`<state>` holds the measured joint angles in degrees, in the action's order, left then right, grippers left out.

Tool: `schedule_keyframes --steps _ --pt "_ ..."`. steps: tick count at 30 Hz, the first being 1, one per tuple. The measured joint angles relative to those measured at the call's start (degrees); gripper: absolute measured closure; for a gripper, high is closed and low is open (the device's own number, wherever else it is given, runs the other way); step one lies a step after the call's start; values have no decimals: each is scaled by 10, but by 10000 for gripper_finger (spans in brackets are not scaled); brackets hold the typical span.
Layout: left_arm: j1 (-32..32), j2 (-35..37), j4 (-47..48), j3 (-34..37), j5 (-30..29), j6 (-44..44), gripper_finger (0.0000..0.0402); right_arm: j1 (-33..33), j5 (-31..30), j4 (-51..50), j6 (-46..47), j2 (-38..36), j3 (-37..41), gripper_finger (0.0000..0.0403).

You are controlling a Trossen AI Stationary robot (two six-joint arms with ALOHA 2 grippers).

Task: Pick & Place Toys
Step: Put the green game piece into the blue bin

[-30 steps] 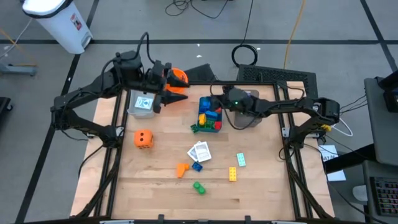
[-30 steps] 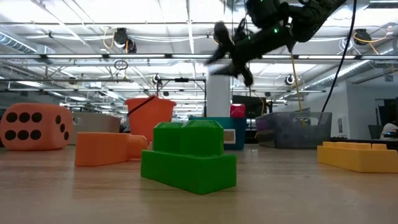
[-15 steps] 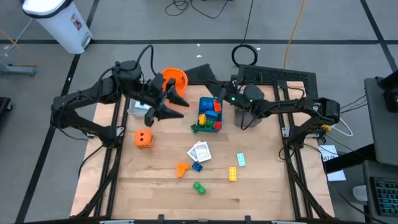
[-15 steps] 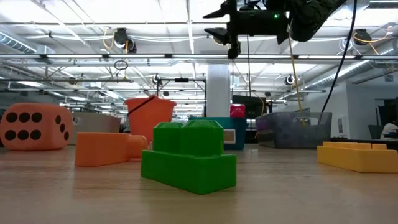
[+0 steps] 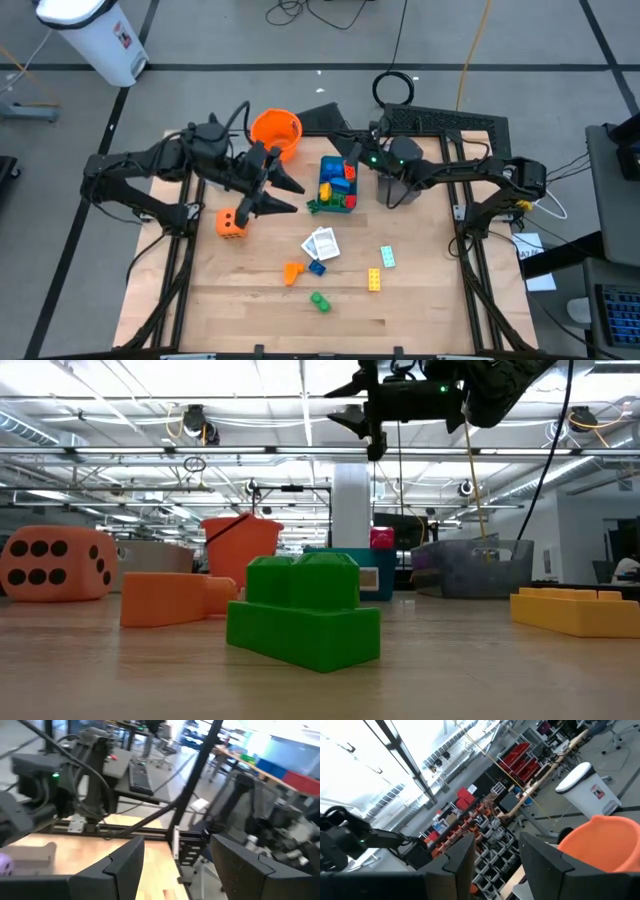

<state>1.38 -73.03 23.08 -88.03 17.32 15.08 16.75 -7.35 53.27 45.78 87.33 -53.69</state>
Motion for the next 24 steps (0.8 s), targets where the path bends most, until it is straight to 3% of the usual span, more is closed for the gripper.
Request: schedule_keyframes --steps 8,16,24 --pt "67 -10 10 0 -101 85 165 0 0 0 0 0 0 259" --pt "165 -56 -16 0 -245 136 165 0 0 0 0 0 0 259" --pt "233 -139 -167 0 -279 135 165 0 0 -2 0 0 0 257"
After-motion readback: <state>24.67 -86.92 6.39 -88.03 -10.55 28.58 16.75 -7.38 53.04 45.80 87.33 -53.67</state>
